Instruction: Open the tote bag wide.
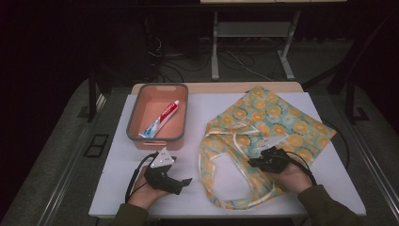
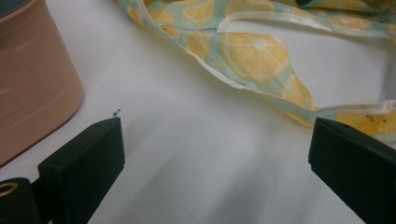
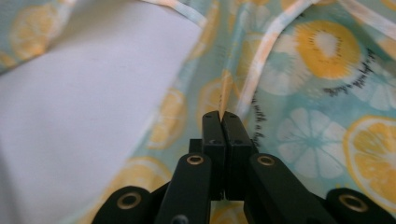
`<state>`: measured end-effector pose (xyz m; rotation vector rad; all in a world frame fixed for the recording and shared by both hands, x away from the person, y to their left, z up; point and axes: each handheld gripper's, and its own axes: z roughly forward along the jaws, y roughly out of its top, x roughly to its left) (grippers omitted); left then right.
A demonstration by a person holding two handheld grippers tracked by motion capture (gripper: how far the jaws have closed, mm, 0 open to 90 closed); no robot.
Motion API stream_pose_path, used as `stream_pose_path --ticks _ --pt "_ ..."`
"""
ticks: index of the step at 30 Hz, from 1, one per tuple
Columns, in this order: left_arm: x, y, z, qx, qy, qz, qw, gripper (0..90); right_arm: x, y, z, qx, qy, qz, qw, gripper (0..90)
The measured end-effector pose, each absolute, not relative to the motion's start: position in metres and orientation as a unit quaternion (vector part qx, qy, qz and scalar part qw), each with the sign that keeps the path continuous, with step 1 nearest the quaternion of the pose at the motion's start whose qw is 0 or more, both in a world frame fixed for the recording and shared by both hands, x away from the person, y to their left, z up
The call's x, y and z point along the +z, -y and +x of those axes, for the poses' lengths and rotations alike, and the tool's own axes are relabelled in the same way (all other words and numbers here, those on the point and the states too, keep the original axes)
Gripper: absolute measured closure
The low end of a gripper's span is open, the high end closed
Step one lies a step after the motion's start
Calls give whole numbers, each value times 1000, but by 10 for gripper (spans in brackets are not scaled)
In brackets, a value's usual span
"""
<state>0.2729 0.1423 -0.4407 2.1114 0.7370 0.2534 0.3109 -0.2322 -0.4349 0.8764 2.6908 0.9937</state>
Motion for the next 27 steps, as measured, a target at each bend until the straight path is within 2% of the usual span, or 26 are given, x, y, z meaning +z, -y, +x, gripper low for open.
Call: stream_pose_path --ticks 3,7,16,23,25,27 --pt "-440 -143 273 102 -295 846 432 22 -429 228 301 339 -897 276 68 893" --pt "-440 -143 273 102 -296 846 432 22 -414 231 298 359 -887 276 91 892" --pt "-440 -142 273 103 -296 846 430 23 -409 273 319 346 -862 339 146 891" --pt "-441 -142 273 103 -296 847 429 24 -429 286 333 309 -868 367 126 879" --pt "-440 -142 273 103 -297 846 430 24 -431 286 335 310 -867 373 118 845" --pt "-440 -143 273 103 -297 847 430 24 -427 286 334 331 -861 369 117 745"
